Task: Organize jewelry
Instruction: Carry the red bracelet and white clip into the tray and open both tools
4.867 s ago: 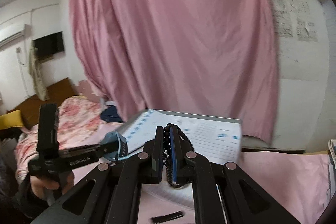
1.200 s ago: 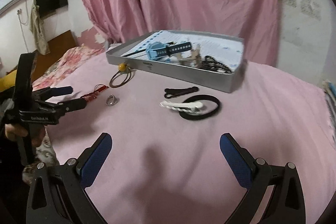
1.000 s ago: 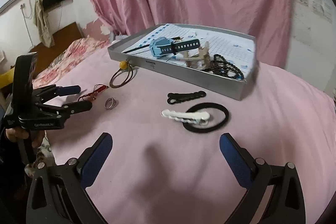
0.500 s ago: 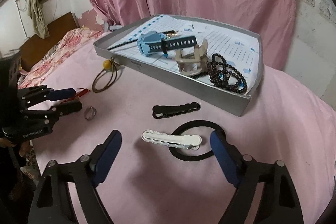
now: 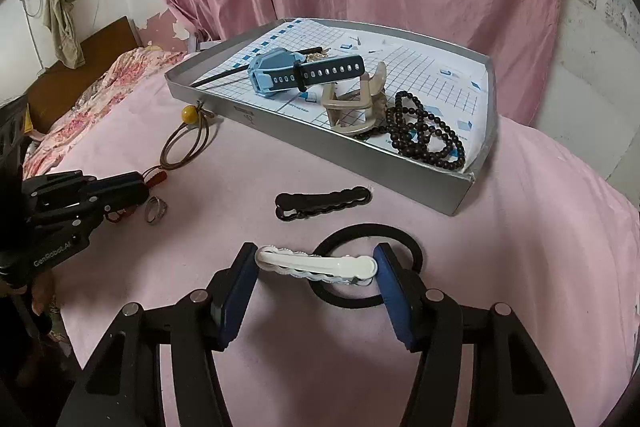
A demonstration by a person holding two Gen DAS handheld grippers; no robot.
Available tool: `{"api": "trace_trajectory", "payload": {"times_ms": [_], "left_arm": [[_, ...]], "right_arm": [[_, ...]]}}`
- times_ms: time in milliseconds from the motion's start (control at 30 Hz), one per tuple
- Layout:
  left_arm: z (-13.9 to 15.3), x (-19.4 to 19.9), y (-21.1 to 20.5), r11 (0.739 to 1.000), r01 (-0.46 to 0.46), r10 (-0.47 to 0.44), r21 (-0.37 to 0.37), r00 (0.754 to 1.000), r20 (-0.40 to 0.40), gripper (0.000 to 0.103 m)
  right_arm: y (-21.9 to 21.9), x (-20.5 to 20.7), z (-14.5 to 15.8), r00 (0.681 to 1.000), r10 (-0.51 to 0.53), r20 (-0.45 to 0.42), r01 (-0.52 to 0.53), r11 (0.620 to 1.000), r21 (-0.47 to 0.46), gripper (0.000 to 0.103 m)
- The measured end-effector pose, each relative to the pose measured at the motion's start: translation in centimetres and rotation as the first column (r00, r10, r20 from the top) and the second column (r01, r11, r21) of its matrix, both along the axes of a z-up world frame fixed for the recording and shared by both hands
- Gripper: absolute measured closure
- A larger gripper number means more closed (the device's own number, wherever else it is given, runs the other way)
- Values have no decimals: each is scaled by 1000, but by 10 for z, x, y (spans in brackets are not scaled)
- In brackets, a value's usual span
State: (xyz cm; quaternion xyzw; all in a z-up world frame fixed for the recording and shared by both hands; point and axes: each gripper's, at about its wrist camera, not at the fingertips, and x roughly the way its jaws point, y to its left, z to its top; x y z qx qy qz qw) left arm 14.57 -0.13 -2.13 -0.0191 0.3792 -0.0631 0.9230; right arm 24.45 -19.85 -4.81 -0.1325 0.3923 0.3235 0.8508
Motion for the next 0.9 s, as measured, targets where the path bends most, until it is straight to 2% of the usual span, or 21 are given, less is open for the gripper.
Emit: {"api": "trace_trajectory", "payload": {"times_ms": [433,667,900], "left_arm": [[5,-6,-3,998,10,-9,-63,1000,25,95],[22,-14,-4,999,12,-9,-35,997,70,95],[39,-3,-14,998,65,-64,-8,993,99,95]], "right_arm": [[6,-31,12,995,79,59,-84,993,83,46],[10,-34,8,994,94,48,-98,990,103,46],[-2,-26,24,995,45,86,-58,985,164,46]]}}
